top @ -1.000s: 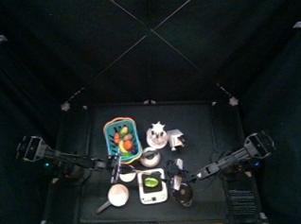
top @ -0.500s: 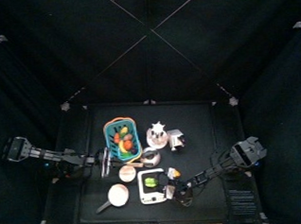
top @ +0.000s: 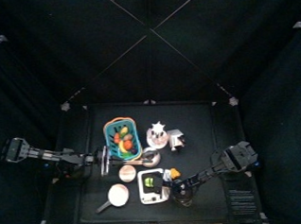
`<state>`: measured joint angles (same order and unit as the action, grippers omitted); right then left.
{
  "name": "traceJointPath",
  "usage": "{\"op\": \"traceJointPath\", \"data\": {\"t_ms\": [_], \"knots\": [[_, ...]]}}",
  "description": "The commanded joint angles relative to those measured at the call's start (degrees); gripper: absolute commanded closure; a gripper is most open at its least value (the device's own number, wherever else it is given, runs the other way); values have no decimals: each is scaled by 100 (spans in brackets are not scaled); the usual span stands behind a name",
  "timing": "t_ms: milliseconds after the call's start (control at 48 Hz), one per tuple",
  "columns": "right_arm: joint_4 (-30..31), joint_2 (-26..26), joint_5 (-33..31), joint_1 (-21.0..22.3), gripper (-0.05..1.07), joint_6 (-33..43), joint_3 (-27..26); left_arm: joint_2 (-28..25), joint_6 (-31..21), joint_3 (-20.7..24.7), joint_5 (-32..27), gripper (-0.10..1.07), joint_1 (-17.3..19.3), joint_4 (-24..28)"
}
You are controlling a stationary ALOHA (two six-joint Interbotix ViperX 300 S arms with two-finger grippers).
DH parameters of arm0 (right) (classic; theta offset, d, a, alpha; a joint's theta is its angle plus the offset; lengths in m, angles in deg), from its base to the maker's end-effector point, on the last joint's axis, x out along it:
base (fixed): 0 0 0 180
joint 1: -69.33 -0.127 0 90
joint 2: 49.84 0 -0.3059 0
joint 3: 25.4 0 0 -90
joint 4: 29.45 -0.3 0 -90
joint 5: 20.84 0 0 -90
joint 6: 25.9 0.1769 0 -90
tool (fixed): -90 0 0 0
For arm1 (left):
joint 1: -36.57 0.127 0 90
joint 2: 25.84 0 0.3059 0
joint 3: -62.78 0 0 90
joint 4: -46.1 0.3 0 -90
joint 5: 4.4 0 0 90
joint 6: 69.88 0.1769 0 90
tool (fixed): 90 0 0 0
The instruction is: Adjust starfruit to cut
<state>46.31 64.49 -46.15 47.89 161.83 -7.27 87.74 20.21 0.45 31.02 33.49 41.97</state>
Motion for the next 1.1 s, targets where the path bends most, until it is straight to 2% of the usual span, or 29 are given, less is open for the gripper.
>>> {"op": "traceJointPath", "data": {"t_ms": [0,542,667,896,1083], "knots": [[9,-70,9,53,8,-9,-114,0,0,70,26,66,9,-9],[-141,-88,-26,53,9,0,-123,0,-18,53,26,66,9,-26],[-325,-132,-79,44,16,9,-149,0,-18,44,26,66,-18,-26],[-712,-149,-176,44,39,9,-167,0,-18,44,18,66,-26,-26],[-1292,-185,-316,35,42,26,-334,0,-18,44,26,66,-35,-26]]}}
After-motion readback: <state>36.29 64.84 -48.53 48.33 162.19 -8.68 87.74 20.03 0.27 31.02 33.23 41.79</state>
